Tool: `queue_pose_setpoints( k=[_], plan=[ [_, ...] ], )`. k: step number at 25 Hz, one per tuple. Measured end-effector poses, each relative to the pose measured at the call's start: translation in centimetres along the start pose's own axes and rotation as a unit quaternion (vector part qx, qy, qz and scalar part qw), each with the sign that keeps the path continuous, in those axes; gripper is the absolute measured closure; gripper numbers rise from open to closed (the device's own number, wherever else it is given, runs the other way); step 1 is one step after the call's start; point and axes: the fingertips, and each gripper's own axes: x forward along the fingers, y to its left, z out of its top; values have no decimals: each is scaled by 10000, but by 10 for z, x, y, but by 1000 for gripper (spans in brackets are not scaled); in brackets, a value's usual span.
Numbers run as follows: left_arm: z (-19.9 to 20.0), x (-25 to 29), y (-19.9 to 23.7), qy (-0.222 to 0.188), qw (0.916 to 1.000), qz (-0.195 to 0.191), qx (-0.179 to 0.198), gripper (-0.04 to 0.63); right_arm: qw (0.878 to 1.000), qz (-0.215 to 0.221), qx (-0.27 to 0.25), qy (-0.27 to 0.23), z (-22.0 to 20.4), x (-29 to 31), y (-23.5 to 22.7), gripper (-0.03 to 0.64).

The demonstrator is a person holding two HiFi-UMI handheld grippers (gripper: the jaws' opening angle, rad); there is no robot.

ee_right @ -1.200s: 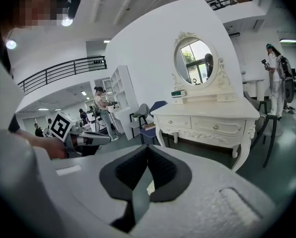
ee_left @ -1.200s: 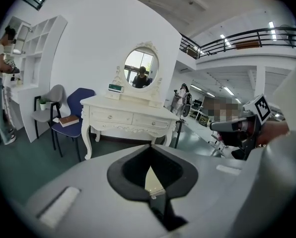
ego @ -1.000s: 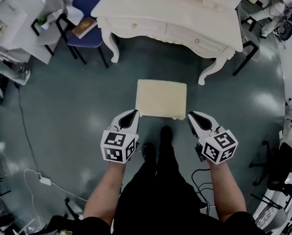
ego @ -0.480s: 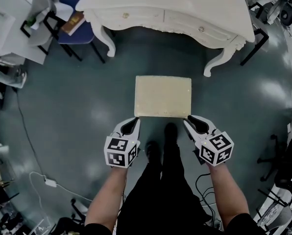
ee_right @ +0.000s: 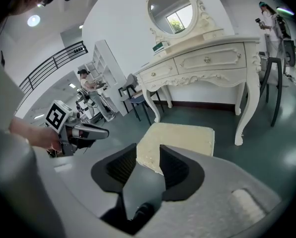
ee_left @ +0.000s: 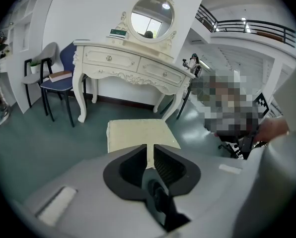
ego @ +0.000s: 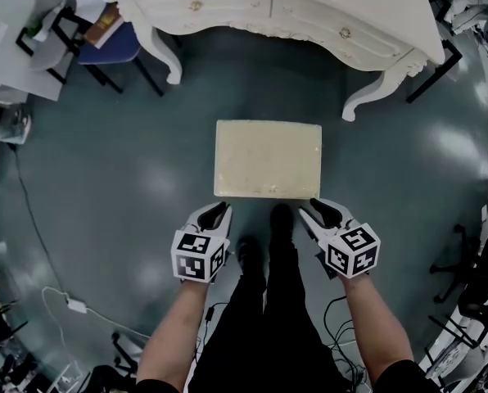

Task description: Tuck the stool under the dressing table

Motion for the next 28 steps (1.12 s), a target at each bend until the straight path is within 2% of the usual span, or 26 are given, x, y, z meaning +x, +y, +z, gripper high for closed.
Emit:
queue_pose_setpoints(
  k=[9,15,22,28],
  plan=[
    [-49,48,28,549,9984,56,74,456,9990,-233,93,383,-58,48,-35,393],
    [-72,77,54,782,9965,262,139,390,9973,-376,151,605,-90,74,-58,358],
    [-90,103,78,921,9950,394,6,310,9947,-676,375,681,-113,97,-85,249],
    [-110,121,90,1203,9921,352,65,255,9915,-1059,372,664,-124,107,-107,224]
  ],
)
